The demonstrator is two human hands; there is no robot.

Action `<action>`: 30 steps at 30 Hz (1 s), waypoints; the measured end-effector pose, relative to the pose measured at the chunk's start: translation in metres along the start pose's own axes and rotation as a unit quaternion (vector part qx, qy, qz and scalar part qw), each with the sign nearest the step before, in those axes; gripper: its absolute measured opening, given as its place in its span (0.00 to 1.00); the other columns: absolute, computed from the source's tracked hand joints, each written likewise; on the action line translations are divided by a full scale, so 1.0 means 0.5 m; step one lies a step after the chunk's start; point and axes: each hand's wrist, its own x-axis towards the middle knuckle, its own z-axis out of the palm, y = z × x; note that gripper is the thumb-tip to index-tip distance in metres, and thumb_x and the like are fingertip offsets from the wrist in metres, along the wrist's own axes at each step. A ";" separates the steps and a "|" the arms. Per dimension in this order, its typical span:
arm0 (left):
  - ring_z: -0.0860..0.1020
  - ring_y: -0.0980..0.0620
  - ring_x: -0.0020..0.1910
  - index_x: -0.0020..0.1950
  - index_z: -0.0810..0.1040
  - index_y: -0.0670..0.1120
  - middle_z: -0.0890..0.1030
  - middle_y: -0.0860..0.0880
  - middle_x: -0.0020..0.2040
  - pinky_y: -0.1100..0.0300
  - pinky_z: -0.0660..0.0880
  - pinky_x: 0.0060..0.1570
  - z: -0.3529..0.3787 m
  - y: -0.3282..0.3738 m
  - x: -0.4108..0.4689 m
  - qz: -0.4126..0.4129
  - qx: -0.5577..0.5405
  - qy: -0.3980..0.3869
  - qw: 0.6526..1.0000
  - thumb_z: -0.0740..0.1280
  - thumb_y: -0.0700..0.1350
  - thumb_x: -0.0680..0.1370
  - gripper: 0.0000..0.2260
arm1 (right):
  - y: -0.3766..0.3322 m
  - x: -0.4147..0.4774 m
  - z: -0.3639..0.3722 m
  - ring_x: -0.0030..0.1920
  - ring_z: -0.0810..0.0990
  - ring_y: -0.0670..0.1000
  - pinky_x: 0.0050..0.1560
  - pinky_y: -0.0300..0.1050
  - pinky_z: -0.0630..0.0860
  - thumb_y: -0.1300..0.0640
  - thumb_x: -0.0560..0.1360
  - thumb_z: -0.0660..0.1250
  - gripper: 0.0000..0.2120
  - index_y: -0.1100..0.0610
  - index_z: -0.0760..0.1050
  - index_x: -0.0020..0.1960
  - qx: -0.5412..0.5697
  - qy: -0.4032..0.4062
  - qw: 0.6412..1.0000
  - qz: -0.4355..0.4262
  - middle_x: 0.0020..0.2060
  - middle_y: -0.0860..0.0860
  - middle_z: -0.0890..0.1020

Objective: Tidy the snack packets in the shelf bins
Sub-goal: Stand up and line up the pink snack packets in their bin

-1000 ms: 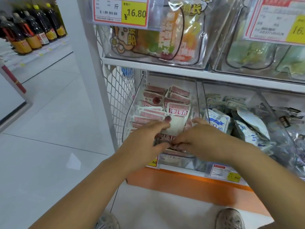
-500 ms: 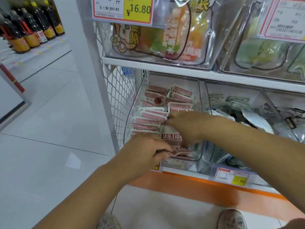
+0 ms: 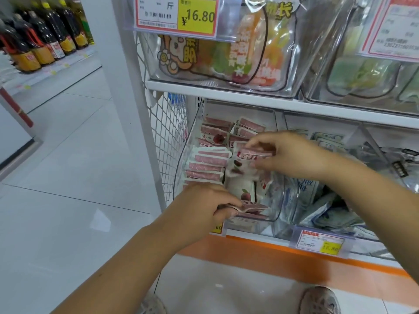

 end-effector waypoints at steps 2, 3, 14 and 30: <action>0.77 0.61 0.48 0.53 0.83 0.55 0.81 0.59 0.50 0.57 0.76 0.51 -0.004 0.005 0.000 -0.018 -0.022 0.019 0.999 0.70 0.51 0.75 0.08 | -0.008 -0.026 0.018 0.35 0.74 0.37 0.34 0.30 0.67 0.47 0.73 0.71 0.06 0.43 0.73 0.43 -0.002 -0.016 1.000 -0.017 0.36 0.41 0.76; 0.77 0.60 0.47 0.50 0.83 0.55 0.80 0.59 0.48 0.56 0.76 0.50 -0.006 0.008 0.000 -0.030 -0.030 0.043 0.998 0.70 0.53 0.74 0.07 | -0.009 -0.033 0.032 0.36 0.73 0.37 0.36 0.30 0.67 0.46 0.73 0.70 0.08 0.44 0.71 0.41 -0.034 -0.042 0.998 -0.021 0.35 0.42 0.75; 0.73 0.59 0.50 0.58 0.80 0.55 0.81 0.58 0.48 0.63 0.68 0.48 0.011 0.028 0.016 -0.009 0.054 0.074 0.996 0.65 0.50 0.77 0.11 | 0.002 0.034 -0.018 0.48 0.80 0.41 0.50 0.40 0.72 0.48 0.78 0.62 0.10 0.46 0.80 0.54 -0.065 -0.119 0.990 0.050 0.50 0.41 0.83; 0.74 0.57 0.50 0.52 0.84 0.52 0.80 0.56 0.49 0.59 0.73 0.51 -0.006 0.006 0.013 -0.014 0.024 0.105 0.994 0.69 0.50 0.75 0.09 | 0.009 0.018 0.012 0.33 0.68 0.47 0.30 0.37 0.62 0.52 0.70 0.74 0.16 0.55 0.67 0.37 -0.026 0.044 0.998 0.040 0.32 0.46 0.71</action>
